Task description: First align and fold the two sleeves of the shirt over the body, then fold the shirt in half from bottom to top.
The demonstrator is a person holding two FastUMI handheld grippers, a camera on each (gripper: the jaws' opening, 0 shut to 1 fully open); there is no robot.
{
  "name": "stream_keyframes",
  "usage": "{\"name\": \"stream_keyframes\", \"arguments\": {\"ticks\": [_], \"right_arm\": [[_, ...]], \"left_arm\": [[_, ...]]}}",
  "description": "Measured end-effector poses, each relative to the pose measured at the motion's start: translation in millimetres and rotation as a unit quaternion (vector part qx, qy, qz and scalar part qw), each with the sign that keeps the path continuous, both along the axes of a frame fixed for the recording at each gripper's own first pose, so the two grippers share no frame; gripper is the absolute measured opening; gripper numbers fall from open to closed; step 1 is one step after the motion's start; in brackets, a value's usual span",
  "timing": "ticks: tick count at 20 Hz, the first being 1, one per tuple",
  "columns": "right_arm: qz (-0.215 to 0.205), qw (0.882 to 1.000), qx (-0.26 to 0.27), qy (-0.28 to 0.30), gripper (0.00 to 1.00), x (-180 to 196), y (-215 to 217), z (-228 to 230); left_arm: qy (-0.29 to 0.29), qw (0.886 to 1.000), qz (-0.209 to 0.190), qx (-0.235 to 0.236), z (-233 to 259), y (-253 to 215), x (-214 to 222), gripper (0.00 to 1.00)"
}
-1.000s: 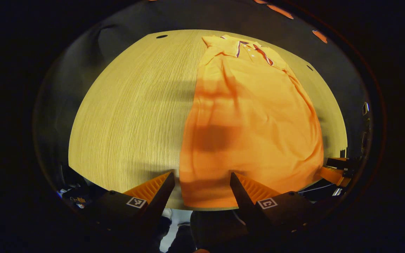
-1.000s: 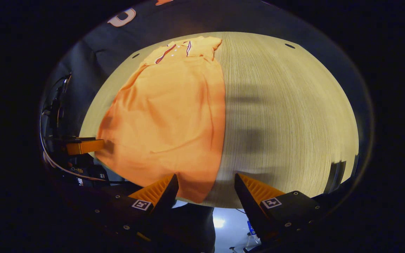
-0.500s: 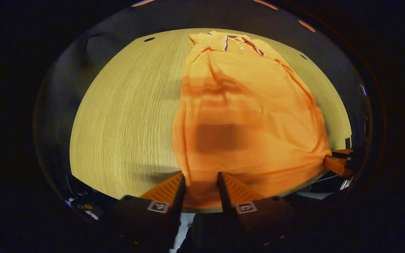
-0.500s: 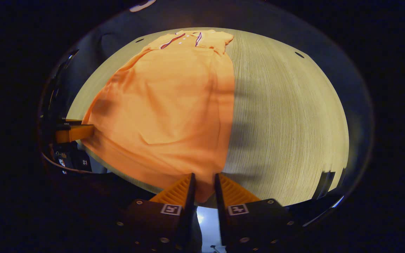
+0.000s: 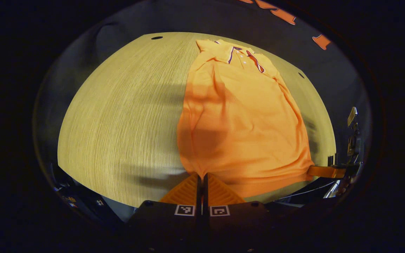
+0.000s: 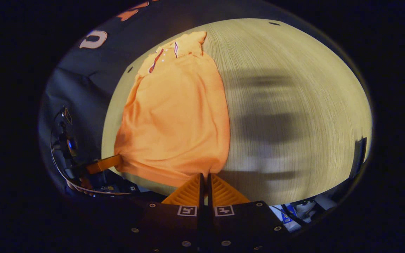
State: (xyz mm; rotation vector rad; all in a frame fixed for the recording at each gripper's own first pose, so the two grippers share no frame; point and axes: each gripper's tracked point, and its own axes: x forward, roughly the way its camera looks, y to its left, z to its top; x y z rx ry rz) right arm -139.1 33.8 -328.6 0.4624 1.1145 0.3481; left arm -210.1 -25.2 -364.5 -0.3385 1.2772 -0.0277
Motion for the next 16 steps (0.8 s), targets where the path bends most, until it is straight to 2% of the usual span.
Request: {"name": "stream_keyframes", "arguments": {"ticks": [2, 4, 10, 14, 16], "right_arm": [[-0.032, 0.999, 0.018, -0.02, 0.04, 20, -4, 11], [-0.041, 0.997, 0.05, -0.034, 0.03, 29, 1, 26], [-0.036, 0.993, 0.09, -0.074, 0.02, 51, 1, 61], [-0.025, 0.992, 0.079, -0.099, 0.02, 70, -5, 73], [-0.023, 0.989, 0.093, -0.109, 0.02, 80, -2, 84]], "left_arm": [[-0.015, 1.0, 0.0, -0.003, 10, -1, 11, 0.01], [-0.027, 1.0, -0.004, 0.005, 18, -1, 24, 0.01], [-0.075, 0.997, -0.015, 0.026, 47, -3, 65, 0.01], [-0.109, 0.993, -0.003, 0.038, 67, 1, 96, 0.01], [-0.119, 0.992, 0.001, 0.046, 74, 4, 112, 0.01]]}}
